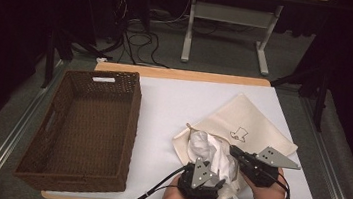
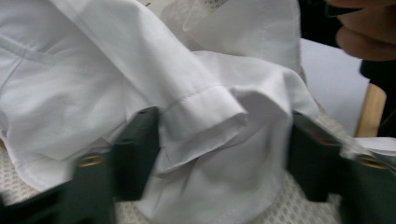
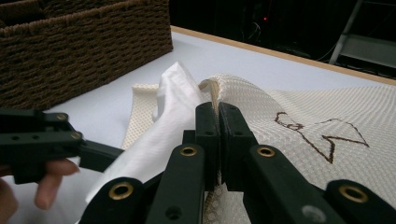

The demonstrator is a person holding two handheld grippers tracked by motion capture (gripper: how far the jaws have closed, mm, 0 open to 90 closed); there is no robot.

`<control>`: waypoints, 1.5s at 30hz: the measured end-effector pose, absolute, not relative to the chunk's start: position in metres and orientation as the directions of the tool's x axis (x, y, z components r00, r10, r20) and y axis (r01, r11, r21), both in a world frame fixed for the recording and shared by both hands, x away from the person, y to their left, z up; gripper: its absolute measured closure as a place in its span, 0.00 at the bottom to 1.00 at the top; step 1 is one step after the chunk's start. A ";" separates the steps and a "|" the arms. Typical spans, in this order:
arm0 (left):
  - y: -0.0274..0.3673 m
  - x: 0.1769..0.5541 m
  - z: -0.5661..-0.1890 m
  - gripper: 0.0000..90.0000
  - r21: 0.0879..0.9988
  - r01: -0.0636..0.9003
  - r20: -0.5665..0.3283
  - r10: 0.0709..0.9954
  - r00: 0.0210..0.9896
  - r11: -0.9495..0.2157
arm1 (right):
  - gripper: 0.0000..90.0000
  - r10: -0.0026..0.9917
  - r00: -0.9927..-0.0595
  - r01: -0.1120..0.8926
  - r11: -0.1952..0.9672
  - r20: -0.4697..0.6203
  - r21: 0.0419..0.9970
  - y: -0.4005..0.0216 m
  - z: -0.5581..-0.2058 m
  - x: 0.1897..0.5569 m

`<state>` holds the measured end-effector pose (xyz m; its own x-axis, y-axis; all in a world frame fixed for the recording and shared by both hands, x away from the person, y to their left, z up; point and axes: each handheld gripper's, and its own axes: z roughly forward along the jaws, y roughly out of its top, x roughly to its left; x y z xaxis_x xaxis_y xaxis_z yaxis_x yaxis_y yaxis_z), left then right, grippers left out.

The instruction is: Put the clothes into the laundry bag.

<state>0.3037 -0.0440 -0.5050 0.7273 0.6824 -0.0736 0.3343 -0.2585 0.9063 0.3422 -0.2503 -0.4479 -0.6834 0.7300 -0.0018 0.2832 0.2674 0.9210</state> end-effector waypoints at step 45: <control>-0.017 0.322 -0.485 0.49 0.952 0.277 -0.086 0.754 0.652 -0.132 | 0.98 0.700 -0.713 0.235 0.206 0.024 0.950 -0.257 -0.431 0.327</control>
<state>0.3220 -0.0172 -0.4852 0.6518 0.7535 -0.0855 0.2773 -0.1318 0.9517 0.3271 -0.2570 -0.4309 -0.7134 0.7003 0.0243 0.2347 0.2062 0.9499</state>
